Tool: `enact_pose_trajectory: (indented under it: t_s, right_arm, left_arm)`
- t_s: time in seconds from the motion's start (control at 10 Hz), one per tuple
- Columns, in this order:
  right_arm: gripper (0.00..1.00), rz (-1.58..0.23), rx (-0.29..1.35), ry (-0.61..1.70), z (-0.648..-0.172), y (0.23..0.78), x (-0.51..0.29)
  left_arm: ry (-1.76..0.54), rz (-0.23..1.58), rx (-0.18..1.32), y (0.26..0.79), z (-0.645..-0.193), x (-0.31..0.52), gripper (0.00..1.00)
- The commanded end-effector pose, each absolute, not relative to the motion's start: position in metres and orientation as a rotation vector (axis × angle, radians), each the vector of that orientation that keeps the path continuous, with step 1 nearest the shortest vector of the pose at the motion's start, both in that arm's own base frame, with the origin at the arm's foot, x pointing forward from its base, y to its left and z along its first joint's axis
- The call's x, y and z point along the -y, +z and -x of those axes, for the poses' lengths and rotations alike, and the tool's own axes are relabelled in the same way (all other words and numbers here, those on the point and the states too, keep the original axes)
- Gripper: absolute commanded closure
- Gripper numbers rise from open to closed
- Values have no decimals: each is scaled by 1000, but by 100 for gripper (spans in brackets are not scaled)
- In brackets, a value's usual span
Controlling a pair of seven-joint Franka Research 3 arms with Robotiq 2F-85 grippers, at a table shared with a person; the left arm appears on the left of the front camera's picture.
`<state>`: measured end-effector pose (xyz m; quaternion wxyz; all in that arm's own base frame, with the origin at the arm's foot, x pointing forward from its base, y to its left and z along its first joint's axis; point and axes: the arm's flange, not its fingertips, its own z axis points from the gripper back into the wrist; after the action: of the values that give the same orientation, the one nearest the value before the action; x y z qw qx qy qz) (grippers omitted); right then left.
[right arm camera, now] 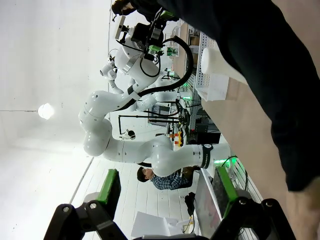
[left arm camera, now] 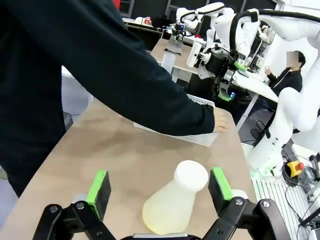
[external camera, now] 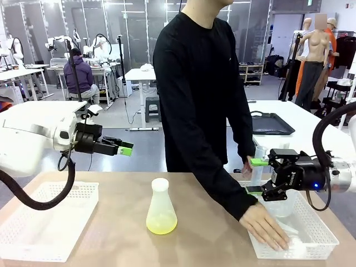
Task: Prepare the solutions needed for the experiment.
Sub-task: When the human places the Big flask in the center of the table, pick up the Big flask and place it in the left Organizing basket.
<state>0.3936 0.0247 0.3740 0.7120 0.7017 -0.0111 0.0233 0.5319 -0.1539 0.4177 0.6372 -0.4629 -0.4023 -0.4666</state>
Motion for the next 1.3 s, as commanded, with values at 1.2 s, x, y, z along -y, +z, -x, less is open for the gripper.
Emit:
enact_pose_trajectory:
  t_s: [1.2]
  right_arm:
    - [6, -1563, 34, 62, -393, 374, -26]
  left_arm:
    - [-1321, 1178, 993, 401, -552, 192, 0]
